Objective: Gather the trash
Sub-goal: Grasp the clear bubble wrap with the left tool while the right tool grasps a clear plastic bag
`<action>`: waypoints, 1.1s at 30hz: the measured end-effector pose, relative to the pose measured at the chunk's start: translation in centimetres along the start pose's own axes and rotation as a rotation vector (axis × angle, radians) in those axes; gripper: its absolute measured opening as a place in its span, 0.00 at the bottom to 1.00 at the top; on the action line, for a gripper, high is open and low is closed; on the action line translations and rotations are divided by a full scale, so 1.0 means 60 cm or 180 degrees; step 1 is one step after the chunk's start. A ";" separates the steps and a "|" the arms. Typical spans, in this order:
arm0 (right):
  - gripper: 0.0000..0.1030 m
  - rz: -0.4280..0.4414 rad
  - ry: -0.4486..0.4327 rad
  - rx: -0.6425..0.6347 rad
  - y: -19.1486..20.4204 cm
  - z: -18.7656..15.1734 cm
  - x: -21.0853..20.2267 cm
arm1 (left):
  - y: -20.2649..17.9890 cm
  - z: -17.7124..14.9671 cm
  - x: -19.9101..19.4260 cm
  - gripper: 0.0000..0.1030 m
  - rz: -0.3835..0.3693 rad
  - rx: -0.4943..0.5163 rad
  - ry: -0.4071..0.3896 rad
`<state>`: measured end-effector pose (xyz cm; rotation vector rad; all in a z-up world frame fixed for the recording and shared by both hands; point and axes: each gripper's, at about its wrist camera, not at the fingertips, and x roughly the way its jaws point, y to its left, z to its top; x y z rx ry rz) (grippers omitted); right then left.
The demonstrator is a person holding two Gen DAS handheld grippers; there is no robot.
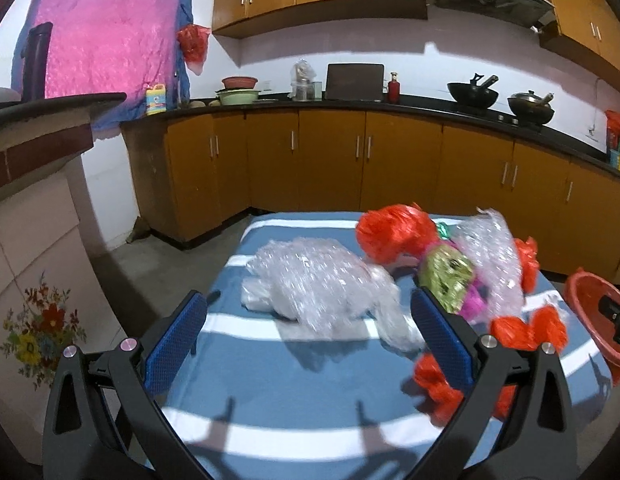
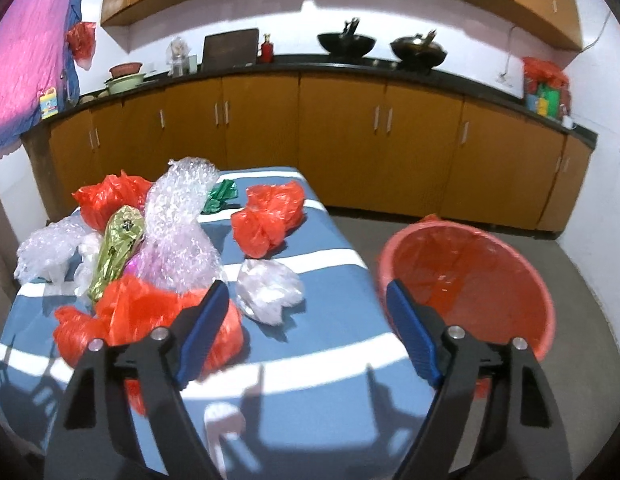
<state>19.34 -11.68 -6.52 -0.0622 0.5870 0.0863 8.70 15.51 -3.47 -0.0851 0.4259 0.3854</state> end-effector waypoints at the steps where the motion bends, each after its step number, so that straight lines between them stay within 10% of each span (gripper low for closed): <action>1: 0.77 0.0014 0.0026 -0.0003 0.004 0.005 0.014 | 0.002 0.003 0.005 0.98 -0.0001 0.0002 -0.0010; 20: 0.76 0.0220 0.0660 0.0127 0.016 0.004 0.165 | -0.010 0.007 0.128 0.95 -0.0026 0.0103 0.0355; 33: 0.28 0.0475 0.0738 0.0055 0.036 0.000 0.167 | -0.006 -0.005 0.150 0.29 -0.0327 0.0089 0.0580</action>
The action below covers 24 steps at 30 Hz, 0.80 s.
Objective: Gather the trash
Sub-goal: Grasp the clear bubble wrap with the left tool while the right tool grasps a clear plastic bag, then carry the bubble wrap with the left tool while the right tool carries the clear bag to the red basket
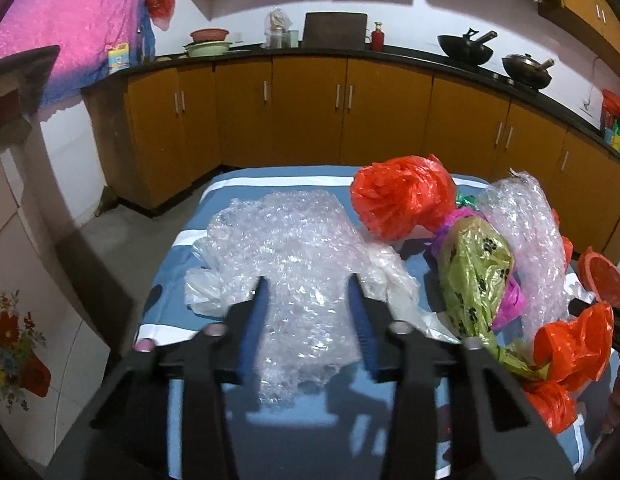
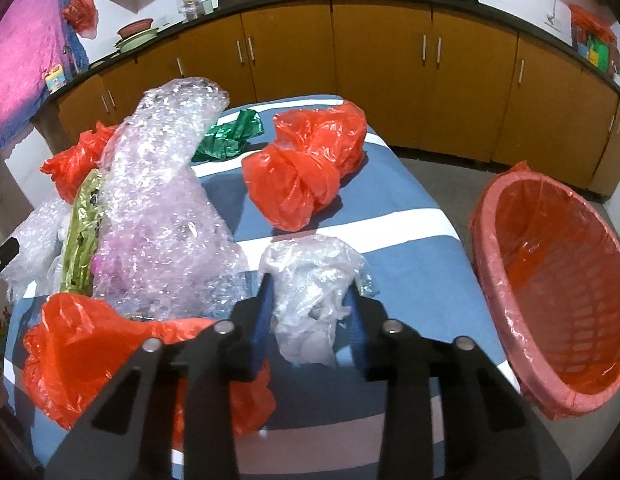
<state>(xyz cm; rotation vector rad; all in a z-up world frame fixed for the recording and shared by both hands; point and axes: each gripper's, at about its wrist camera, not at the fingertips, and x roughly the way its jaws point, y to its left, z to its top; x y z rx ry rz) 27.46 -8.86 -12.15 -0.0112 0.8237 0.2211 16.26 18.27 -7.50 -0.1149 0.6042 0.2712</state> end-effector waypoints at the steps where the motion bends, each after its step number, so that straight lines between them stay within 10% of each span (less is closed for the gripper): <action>1: 0.24 -0.0006 -0.0011 -0.0015 0.002 0.001 -0.002 | 0.000 0.000 0.000 0.25 -0.0011 0.0005 0.0003; 6: 0.14 0.0000 -0.0047 -0.0017 -0.001 0.004 -0.012 | 0.000 0.005 -0.014 0.11 -0.0069 -0.0005 -0.0054; 24: 0.12 0.0047 -0.0458 0.0049 -0.021 0.030 -0.109 | -0.003 0.056 -0.114 0.10 -0.0157 -0.0020 -0.0527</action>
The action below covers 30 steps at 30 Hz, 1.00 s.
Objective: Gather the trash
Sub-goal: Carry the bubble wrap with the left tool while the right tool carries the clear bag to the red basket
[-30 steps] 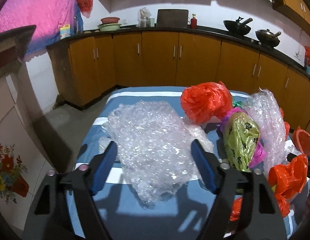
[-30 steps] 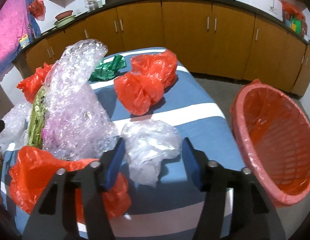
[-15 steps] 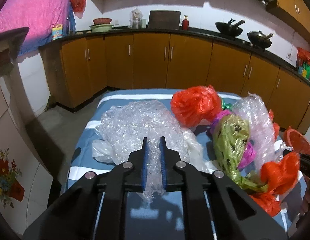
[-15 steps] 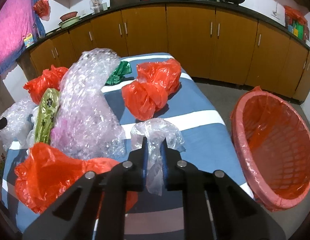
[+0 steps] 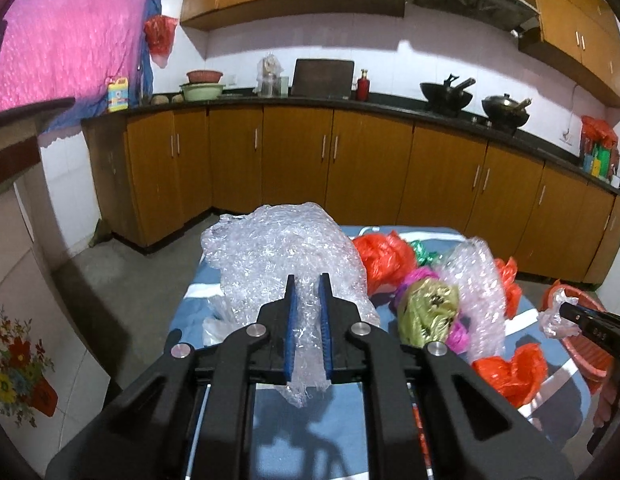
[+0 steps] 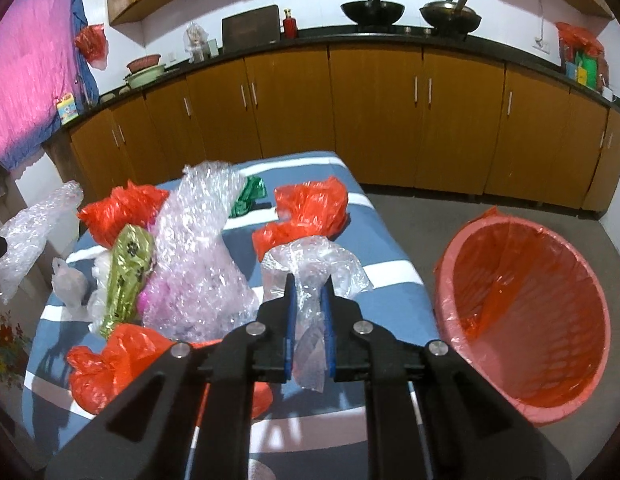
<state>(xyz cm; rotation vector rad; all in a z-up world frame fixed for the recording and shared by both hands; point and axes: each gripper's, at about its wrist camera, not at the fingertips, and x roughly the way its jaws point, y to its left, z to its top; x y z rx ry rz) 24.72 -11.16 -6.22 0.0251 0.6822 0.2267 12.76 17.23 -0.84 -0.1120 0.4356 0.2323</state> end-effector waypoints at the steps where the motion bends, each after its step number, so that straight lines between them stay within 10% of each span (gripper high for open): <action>1: 0.12 0.0004 -0.0016 0.0006 -0.002 0.002 -0.005 | -0.002 0.002 -0.004 0.10 -0.0007 -0.0001 -0.0021; 30: 0.12 -0.0490 -0.0330 0.0302 -0.159 0.013 -0.084 | -0.196 0.028 -0.024 0.10 -0.0987 0.0233 -0.0141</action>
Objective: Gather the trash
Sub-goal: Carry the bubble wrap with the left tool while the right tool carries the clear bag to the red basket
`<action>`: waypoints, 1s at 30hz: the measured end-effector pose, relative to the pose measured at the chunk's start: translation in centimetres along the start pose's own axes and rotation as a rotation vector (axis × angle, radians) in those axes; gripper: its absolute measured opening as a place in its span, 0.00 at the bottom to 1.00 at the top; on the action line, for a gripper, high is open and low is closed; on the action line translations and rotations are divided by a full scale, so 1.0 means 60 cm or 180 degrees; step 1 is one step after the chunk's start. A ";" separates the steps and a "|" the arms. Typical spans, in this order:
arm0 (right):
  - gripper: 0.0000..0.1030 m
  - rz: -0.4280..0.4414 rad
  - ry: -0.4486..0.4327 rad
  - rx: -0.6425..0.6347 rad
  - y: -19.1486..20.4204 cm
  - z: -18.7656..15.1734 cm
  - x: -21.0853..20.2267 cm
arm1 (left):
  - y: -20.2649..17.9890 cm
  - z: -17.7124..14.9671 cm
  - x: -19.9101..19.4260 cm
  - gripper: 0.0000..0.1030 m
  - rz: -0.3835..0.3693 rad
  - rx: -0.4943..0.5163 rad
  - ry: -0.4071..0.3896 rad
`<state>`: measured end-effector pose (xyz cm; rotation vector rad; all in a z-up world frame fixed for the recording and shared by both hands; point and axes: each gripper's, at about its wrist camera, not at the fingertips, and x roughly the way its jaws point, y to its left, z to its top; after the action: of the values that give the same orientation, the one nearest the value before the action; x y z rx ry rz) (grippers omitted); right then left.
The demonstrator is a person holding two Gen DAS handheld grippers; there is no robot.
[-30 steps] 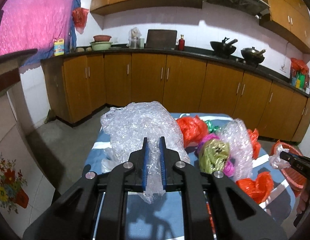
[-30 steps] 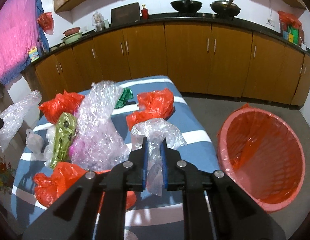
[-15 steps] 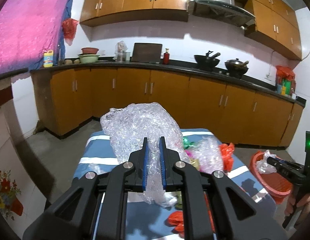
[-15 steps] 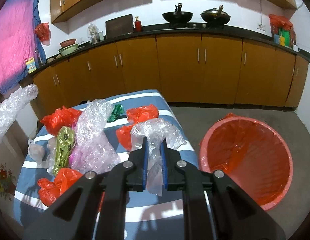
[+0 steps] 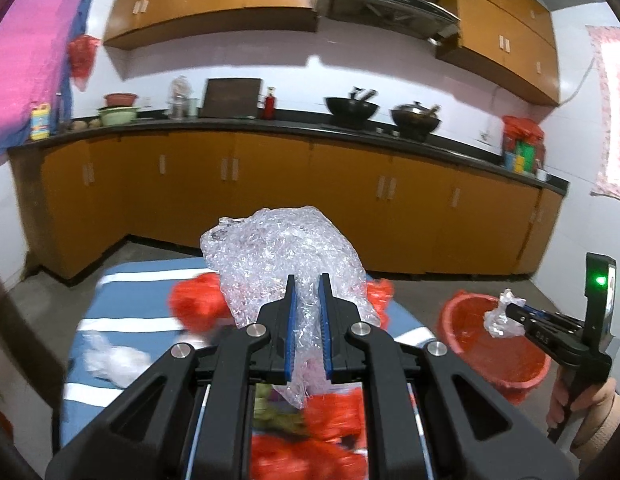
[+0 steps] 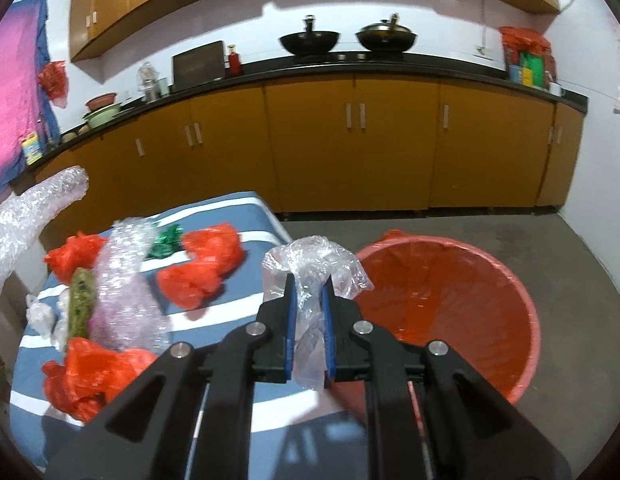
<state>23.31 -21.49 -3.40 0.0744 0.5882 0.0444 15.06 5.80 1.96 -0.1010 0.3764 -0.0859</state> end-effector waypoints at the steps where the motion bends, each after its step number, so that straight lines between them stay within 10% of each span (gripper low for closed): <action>1: 0.12 -0.0031 0.0003 0.0020 -0.010 -0.001 0.000 | -0.010 0.000 0.005 0.10 -0.0043 0.0010 0.0014; 17: 0.12 -0.0488 0.0075 0.0434 -0.203 -0.009 0.016 | -0.258 -0.046 0.134 0.10 -0.0972 0.0349 0.0490; 30: 0.13 -0.0495 0.0169 0.0553 -0.259 -0.011 0.066 | -0.360 -0.074 0.201 0.10 -0.1249 0.0540 0.0794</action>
<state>26.56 -36.67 -7.42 0.1961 0.6485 -0.1564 23.20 -17.20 -4.04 0.0053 0.5931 -0.5206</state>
